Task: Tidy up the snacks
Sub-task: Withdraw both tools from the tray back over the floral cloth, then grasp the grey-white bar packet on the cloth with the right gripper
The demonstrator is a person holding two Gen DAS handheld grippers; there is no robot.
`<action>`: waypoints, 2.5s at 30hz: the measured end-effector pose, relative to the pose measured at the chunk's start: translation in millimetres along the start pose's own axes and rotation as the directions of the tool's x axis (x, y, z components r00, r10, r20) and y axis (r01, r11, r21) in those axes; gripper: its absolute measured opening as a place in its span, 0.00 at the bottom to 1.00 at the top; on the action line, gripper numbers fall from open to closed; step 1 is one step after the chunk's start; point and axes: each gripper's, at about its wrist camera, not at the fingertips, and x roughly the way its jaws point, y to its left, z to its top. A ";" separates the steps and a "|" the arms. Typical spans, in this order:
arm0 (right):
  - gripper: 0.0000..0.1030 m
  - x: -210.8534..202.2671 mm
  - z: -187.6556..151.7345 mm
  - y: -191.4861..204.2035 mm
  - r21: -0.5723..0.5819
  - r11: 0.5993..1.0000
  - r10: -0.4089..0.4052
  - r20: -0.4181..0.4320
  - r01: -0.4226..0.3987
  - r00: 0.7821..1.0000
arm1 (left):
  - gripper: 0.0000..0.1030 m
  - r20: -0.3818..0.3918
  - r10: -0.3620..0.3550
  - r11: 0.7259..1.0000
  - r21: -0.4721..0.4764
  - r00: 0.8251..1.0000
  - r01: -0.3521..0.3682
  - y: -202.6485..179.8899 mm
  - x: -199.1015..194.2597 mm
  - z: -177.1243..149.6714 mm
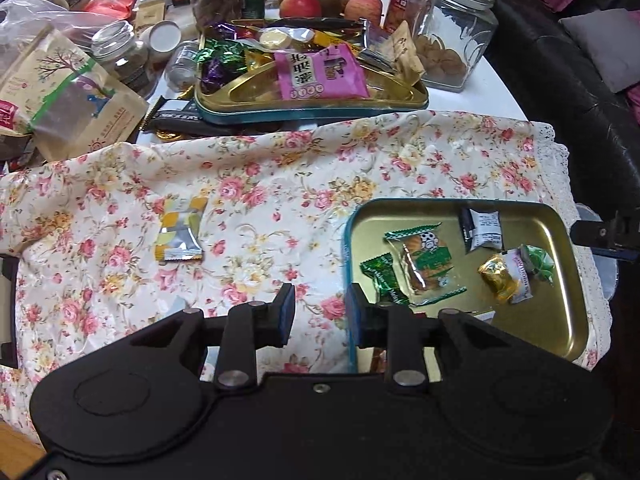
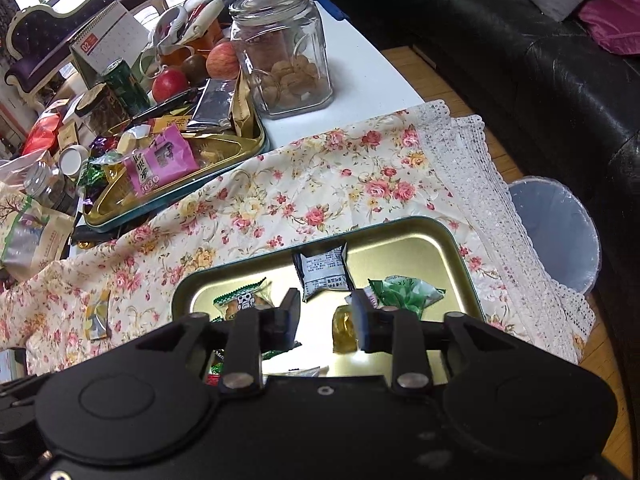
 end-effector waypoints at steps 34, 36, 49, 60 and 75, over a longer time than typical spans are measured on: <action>0.36 33.6 4.2 98.8 -0.083 0.996 0.034 -0.079 -0.040 0.996 | 0.46 -0.006 0.218 0.967 -0.132 0.976 -0.217 103.0 -3.7 -0.9; 0.36 38.0 3.1 111.9 -0.093 0.994 0.051 -0.091 -0.060 0.995 | 0.46 -0.002 0.240 0.957 -0.168 0.971 -0.237 118.6 -7.2 -0.1; 0.38 70.3 -16.5 208.8 -0.187 0.968 0.138 -0.152 -0.166 0.979 | 0.46 -0.016 0.286 0.924 -0.260 0.958 -0.280 177.7 -14.7 -7.4; 0.42 97.1 -63.0 279.6 -0.432 0.875 0.102 -0.272 -0.217 0.957 | 0.46 -0.045 0.261 0.912 -0.317 0.964 -0.261 207.4 -14.1 -11.8; 0.42 125.4 -110.3 303.0 -0.573 0.784 0.008 -0.375 -0.239 0.927 | 0.46 -0.042 0.240 0.900 -0.365 0.970 -0.238 216.3 -17.6 -11.3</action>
